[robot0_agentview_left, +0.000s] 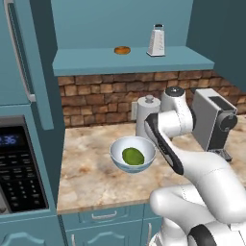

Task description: Pick the cheese from the fridge and the cheese grater from the cabinet and place them next to the salad bowl.

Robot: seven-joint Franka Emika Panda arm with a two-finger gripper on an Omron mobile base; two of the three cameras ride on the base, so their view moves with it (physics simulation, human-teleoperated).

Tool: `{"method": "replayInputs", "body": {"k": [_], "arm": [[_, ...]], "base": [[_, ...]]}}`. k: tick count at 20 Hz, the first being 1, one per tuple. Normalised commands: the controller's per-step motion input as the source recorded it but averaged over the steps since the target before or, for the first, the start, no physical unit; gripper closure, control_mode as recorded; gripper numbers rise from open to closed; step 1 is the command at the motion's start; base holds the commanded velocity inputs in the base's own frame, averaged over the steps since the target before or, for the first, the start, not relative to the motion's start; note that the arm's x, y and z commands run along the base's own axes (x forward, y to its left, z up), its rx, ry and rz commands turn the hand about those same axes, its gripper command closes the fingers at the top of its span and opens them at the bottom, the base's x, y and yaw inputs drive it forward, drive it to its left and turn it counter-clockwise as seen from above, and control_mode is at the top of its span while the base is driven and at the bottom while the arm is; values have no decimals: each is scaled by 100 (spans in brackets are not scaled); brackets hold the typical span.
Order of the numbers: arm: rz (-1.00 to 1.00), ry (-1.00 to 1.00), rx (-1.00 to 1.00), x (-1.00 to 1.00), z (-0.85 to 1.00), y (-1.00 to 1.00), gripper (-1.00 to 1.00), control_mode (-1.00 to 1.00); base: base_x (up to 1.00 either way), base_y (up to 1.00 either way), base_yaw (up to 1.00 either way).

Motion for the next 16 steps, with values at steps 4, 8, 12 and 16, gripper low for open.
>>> {"method": "replayInputs", "body": {"k": [4,8,12,16], "arm": [[0,5,0,16,-67,-32,100,-100],[0,19,0,33,-53,-32,100,-100],[0,21,0,31,-36,-23,100,-100],[3,14,0,29,-29,-22,100,-100]], "base": [[0,0,0],[0,0,0],[0,0,0],[0,0,0]]}}
